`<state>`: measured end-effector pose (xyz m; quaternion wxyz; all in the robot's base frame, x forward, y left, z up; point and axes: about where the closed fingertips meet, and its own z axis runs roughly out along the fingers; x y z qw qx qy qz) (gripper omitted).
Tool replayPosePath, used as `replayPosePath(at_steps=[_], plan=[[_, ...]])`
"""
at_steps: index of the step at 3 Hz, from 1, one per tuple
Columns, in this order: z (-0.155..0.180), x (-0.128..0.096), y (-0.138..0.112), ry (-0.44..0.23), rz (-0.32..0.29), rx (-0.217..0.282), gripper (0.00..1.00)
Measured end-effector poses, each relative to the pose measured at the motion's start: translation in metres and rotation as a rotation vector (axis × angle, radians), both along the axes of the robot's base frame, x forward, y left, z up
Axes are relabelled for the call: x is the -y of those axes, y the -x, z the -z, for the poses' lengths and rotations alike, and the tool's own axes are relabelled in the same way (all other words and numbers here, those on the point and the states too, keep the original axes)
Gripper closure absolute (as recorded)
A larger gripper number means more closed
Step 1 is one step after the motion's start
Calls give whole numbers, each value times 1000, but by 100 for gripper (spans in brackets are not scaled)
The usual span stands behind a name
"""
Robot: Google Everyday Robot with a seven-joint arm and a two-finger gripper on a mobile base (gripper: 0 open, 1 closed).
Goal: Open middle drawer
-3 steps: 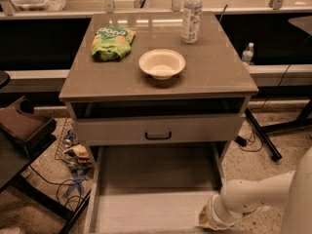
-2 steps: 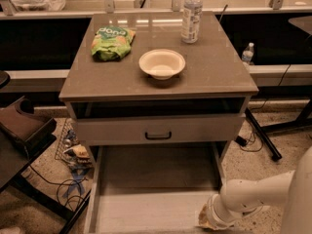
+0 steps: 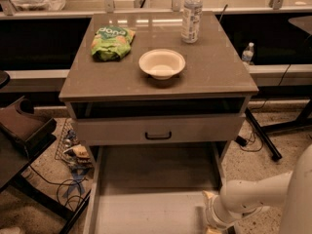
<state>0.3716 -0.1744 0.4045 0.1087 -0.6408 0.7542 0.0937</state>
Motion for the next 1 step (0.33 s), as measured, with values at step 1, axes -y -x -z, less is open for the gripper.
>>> replayPosePath(at_steps=[1], plan=[[0, 0, 0, 0, 0, 0, 0]])
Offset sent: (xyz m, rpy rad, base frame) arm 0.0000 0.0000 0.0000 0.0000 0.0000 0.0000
